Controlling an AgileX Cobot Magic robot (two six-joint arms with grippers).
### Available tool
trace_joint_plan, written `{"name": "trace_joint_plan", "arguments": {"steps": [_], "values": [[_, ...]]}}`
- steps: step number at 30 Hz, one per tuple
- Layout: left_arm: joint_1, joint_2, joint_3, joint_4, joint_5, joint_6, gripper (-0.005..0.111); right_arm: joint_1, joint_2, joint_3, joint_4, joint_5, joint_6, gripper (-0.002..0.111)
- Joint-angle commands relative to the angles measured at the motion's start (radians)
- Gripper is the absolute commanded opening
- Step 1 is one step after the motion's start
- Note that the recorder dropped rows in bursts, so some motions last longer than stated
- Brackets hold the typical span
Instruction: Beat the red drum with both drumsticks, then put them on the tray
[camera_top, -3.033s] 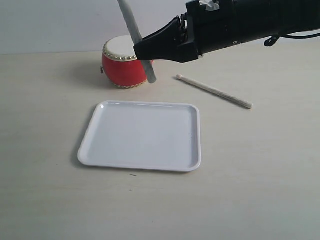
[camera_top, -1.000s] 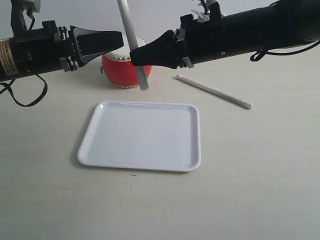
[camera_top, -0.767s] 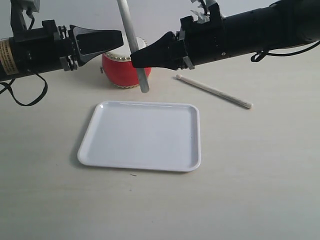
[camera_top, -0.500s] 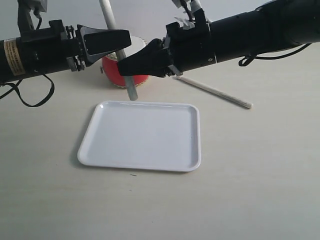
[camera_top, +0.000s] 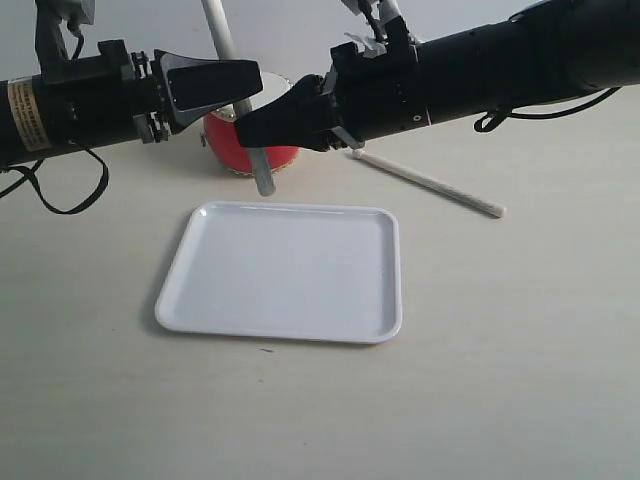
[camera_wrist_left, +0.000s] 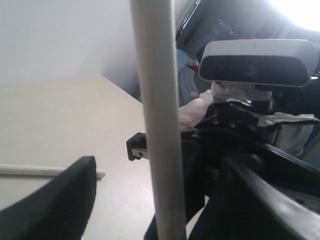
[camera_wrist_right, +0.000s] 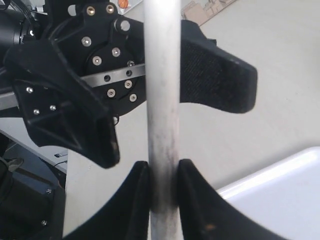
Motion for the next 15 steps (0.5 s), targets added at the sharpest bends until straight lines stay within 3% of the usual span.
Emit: {"name": "trace_joint_plan", "arguments": {"steps": [1,5,11,15], "values": [[-0.005,-0.001,-0.008,0.007,-0.008,-0.019,0.067,0.002,-0.002,-0.001,0.016,0.001,-0.002,0.0],[-0.005,-0.001,-0.008,0.013,-0.008,-0.034,0.067,0.002,-0.002,-0.001,0.016,0.001,-0.002,0.0],[-0.005,-0.001,-0.008,0.009,-0.008,-0.034,0.039,0.002,-0.002,-0.001,0.016,0.001,-0.002,0.0],[-0.005,-0.001,-0.008,0.007,-0.008,-0.034,0.035,0.002,-0.002,-0.001,0.016,0.001,-0.002,0.0]]}}
